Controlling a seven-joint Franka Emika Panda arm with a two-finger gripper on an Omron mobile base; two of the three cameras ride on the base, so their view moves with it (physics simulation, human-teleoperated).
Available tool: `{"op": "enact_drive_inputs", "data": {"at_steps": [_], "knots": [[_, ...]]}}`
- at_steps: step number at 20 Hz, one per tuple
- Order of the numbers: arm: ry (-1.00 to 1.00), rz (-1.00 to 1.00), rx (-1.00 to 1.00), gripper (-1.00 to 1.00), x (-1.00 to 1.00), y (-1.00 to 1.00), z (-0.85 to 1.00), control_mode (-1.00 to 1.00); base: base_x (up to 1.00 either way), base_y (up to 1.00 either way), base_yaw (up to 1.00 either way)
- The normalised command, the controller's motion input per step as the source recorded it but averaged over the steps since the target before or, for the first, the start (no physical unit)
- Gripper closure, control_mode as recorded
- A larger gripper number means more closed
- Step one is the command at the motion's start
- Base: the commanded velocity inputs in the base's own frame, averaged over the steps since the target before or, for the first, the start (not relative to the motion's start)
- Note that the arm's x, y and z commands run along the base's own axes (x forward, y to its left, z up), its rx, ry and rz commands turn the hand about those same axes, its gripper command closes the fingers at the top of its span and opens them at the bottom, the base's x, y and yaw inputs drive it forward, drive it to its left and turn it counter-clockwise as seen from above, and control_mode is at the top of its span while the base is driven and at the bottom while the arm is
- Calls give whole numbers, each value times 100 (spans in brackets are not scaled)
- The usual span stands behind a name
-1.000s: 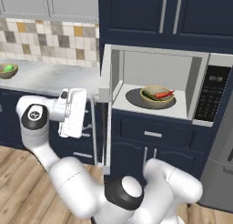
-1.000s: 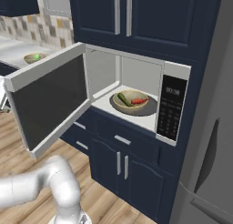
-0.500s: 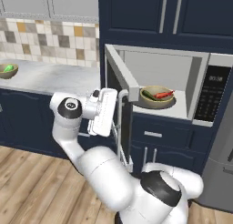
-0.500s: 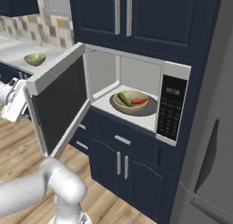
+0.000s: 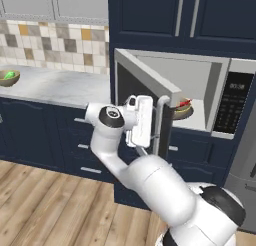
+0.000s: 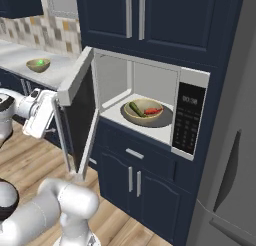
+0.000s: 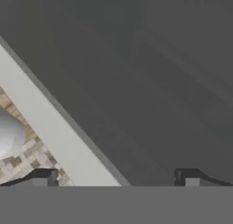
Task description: Place the bowl containing the squash and fish in the microwave. Close the microwave door and press the start button to microwave the meal.
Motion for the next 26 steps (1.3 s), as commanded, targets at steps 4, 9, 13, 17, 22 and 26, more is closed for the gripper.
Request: {"op": "enact_drive_inputs", "data": {"at_steps": [4, 9, 13, 17, 22, 26], "knots": [[-5, 0, 10, -100, 41, -100, 0, -100, 0, 0, 0], [0, 0, 10, -100, 72, -100, 0, -100, 0, 0, 0], [0, 0, 9, -100, 83, -92, 0, -100, 0, 0, 0], [0, 0, 3, -100, 98, -59, 0, -100, 0, 0, 0], [0, 0, 0, -100, 100, -28, 0, -100, 0, 0, 0], [-2, 0, 1, -100, 100, -32, 0, -100, 0, 0, 0]]}}
